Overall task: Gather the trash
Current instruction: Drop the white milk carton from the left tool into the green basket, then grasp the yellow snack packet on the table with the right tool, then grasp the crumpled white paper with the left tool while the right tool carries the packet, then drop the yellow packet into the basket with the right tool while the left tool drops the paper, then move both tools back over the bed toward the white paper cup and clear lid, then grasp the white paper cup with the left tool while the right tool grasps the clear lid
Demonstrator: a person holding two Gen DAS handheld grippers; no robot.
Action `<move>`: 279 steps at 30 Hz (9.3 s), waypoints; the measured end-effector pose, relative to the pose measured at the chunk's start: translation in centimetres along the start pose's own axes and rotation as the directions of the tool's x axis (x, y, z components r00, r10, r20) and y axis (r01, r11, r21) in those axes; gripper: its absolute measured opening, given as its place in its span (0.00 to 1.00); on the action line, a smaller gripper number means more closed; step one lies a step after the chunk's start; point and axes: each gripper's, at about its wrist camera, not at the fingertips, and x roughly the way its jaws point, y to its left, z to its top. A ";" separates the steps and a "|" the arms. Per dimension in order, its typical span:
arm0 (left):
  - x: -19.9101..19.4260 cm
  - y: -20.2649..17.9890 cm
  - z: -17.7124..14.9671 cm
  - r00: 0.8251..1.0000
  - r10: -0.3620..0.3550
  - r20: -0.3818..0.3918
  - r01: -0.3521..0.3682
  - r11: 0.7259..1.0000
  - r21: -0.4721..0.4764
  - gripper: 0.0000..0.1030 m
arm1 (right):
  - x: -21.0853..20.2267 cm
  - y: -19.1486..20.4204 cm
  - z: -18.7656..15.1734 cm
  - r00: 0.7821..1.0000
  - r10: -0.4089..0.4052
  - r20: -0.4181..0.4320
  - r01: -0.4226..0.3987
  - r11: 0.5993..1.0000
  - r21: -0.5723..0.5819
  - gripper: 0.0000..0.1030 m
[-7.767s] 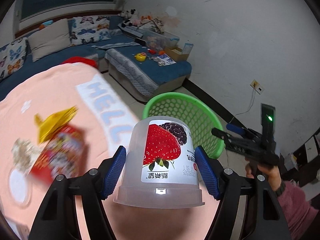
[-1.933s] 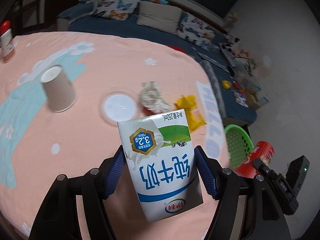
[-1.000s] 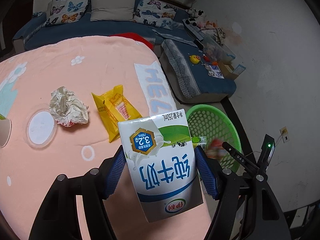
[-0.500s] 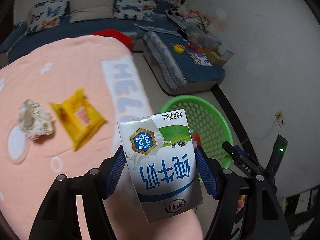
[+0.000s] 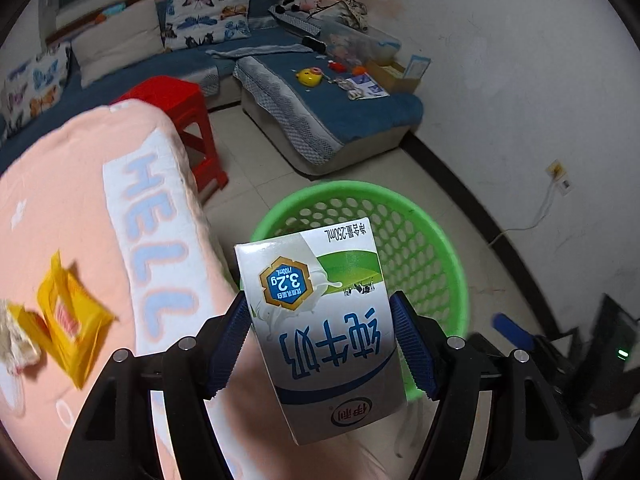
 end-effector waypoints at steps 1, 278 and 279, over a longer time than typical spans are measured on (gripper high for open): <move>0.4 -0.2 0.1 1.000 0.004 -0.002 -0.004 1.000 0.018 0.66 | 0.0 -0.1 -0.1 1.000 0.003 0.001 -0.003 1.000 0.005 0.75; -16.9 42.5 -19.5 0.867 0.485 0.112 -0.386 0.797 -0.464 0.79 | 9.0 40.8 -8.3 0.895 0.282 -0.345 -0.433 0.732 -0.526 0.80; -16.8 42.6 -19.4 0.869 0.482 0.112 -0.383 0.799 -0.464 0.77 | 9.1 41.0 -8.4 0.896 0.281 -0.344 -0.432 0.729 -0.531 0.80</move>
